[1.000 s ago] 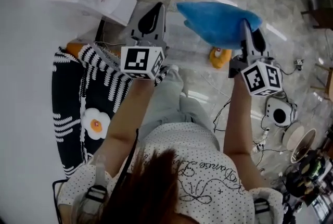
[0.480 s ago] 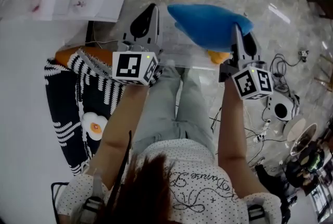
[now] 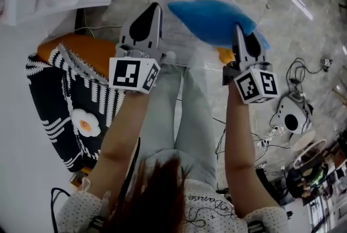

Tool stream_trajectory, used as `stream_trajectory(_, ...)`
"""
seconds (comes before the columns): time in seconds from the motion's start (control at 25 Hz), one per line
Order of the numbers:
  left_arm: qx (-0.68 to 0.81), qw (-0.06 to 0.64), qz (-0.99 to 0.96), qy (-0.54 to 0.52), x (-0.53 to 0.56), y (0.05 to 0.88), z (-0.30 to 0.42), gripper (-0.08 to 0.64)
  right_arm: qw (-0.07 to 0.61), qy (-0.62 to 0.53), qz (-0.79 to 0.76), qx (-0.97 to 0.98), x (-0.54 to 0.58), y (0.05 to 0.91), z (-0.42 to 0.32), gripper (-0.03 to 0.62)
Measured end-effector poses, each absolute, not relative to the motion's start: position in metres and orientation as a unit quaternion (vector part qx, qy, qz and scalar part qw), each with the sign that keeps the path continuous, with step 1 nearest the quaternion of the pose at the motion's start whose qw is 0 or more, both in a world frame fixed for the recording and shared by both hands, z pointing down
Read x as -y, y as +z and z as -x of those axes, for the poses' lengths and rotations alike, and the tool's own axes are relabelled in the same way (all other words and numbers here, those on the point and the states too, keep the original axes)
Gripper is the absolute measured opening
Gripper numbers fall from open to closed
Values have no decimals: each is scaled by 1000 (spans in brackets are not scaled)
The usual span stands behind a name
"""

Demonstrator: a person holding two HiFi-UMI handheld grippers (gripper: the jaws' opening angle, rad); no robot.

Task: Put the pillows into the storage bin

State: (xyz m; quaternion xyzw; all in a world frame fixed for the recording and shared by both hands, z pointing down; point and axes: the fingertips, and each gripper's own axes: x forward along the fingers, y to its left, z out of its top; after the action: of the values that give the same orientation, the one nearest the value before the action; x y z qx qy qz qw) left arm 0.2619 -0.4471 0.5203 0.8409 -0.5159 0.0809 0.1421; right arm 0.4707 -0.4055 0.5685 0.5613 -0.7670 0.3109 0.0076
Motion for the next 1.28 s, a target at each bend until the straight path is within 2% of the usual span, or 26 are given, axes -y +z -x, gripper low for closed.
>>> stream_trajectory(0.32,534,169,-822,101,447,642,-268,3,57,349,-527,773,411,726,-480,104)
stream_trajectory(0.64,530,184,-819,125,444,732,-282,3,78,416,-519,743,414,857,-492,106)
stream_trajectory(0.76,525,192,-818,137,440,756,-286,3,121,428,-501,742,413,903,-485,111)
stream_trajectory(0.92,516,199,-819,152,432,779,-288,3,224,428,-459,745,396,969,-476,134)
stream_trajectory(1.16,518,199,-815,166,433,787,-278,3,262,404,-441,757,414,992,-480,157)
stream_trajectory(1.28,519,200,-814,166,434,788,-278,3,259,389,-463,753,438,989,-493,221)
